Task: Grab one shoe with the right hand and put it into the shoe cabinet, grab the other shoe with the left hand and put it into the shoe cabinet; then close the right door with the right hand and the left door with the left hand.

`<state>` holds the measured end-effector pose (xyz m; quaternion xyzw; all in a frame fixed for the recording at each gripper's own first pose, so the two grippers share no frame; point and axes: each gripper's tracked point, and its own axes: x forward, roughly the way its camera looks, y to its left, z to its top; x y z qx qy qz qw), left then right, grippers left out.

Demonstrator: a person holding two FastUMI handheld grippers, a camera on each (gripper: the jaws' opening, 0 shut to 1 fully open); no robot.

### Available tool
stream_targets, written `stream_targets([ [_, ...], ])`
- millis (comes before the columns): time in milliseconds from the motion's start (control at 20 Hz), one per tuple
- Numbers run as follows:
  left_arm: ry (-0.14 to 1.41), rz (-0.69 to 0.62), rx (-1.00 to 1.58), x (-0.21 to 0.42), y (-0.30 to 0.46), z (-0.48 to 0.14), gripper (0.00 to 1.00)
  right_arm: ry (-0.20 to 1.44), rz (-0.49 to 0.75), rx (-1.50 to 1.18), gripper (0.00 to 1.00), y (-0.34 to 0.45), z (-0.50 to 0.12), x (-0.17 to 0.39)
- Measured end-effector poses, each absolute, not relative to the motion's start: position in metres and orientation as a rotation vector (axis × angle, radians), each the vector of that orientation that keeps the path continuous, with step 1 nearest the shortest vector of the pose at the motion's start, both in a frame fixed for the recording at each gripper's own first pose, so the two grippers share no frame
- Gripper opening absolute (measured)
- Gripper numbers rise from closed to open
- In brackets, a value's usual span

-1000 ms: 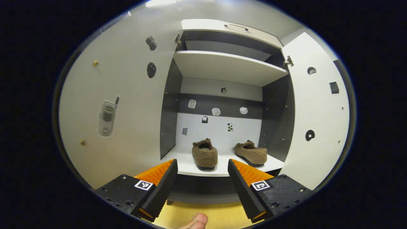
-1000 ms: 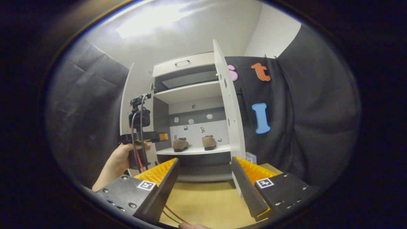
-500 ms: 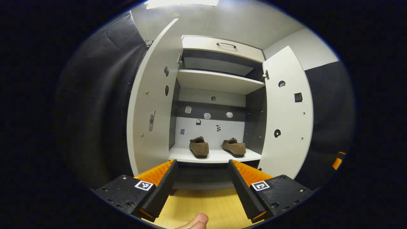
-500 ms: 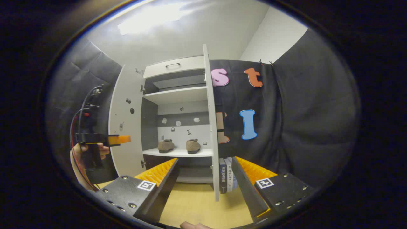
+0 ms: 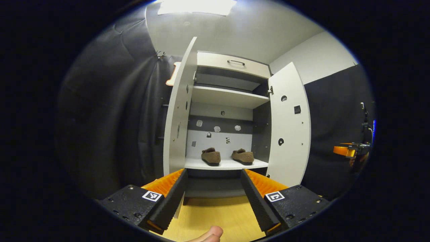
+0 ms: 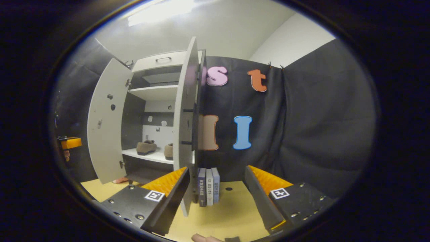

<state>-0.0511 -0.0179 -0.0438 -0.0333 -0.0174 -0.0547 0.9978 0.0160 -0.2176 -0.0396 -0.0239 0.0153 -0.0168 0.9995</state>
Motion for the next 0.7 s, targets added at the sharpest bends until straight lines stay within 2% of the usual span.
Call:
stream_targets([
  [50,-0.038,-0.114,-0.06,-0.057,-0.021,-0.044,0.96,0.031,-0.037,-0.041,0.98,-0.228,-0.034,0.026],
  [250,-0.037,-0.151,-0.044,-0.075,-0.033,-0.047,0.96,0.107,0.028,-0.049,0.98,-0.251,-0.038,0.076],
  [300,-0.047,-0.155,-0.05,-0.077,-0.033,-0.045,0.96,0.126,0.022,-0.041,0.94,-0.258,-0.04,0.089],
  [350,-0.047,-0.16,-0.049,-0.079,-0.032,-0.045,0.96,0.133,0.018,-0.024,0.99,-0.263,-0.037,0.101],
  [400,-0.043,-0.161,-0.052,-0.081,-0.03,-0.047,0.99,0.129,0.014,-0.003,0.99,-0.266,-0.032,0.112],
  [450,-0.043,-0.162,-0.058,-0.083,-0.028,-0.046,0.93,0.125,0.013,0.009,0.94,-0.268,-0.028,0.12],
  [500,-0.048,-0.169,-0.068,-0.084,-0.027,-0.045,0.96,0.12,0.01,0.019,0.99,-0.272,-0.024,0.127],
  [650,-0.058,-0.188,-0.078,-0.09,-0.023,-0.044,0.96,0.129,0.017,0.07,0.99,-0.271,-0.016,0.148],
  [700,-0.055,-0.199,-0.077,-0.092,-0.024,-0.047,0.93,0.129,0.007,0.08,0.98,-0.273,-0.012,0.155],
])
